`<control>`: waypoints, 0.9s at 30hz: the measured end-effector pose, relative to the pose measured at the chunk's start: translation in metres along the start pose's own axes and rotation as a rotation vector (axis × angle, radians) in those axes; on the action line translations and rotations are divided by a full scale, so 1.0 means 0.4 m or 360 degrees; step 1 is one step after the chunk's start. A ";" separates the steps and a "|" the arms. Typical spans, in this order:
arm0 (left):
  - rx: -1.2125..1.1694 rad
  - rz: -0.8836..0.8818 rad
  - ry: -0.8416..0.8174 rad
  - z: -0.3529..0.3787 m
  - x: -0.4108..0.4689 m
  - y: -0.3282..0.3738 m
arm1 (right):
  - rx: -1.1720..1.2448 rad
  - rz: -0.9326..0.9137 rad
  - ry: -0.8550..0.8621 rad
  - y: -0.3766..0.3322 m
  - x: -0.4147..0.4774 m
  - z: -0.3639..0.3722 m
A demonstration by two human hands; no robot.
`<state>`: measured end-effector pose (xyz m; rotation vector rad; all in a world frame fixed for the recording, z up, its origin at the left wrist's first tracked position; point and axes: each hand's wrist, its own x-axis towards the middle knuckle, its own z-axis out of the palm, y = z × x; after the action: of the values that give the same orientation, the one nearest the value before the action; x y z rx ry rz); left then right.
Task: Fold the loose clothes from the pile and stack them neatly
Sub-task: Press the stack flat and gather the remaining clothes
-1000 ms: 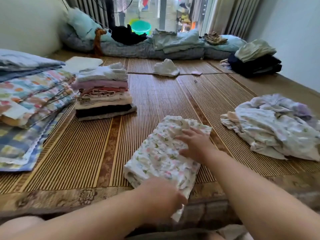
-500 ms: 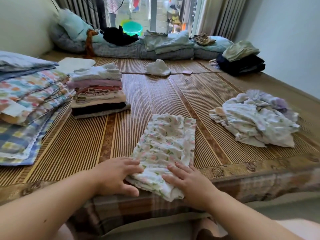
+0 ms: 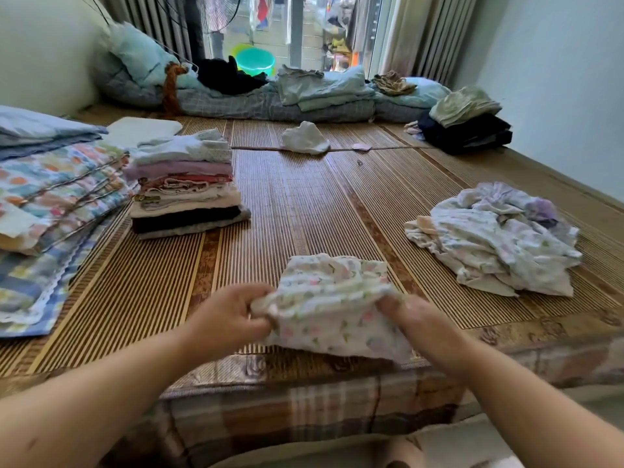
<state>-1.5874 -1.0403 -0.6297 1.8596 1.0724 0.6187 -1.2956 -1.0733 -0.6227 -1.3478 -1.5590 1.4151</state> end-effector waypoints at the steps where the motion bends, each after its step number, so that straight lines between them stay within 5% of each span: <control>1: -0.0088 -0.0017 0.0129 -0.007 0.033 0.018 | -0.0017 0.0022 0.0119 -0.019 0.026 -0.014; 7: -0.0298 -0.0456 0.0530 0.004 0.287 0.031 | -0.0361 0.0446 0.0796 -0.024 0.240 -0.102; 12: -0.0040 -0.0842 0.0329 0.046 0.389 -0.030 | -0.0600 0.0672 0.0749 0.033 0.300 -0.094; 18: 0.1043 -0.0862 0.0130 0.061 0.381 -0.091 | -0.1412 0.0785 0.0698 0.096 0.310 -0.044; 21: 0.0745 -0.0768 -0.0088 0.057 0.361 -0.089 | -0.1428 0.0699 0.0671 0.100 0.303 -0.043; 27: -0.0131 -0.0581 -0.0299 0.041 0.303 -0.046 | -0.0758 0.0751 0.0565 0.078 0.245 -0.076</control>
<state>-1.5220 -0.9385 -0.6546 1.5633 1.2015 0.2655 -1.2865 -0.9742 -0.6630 -2.2315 -1.4407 0.9909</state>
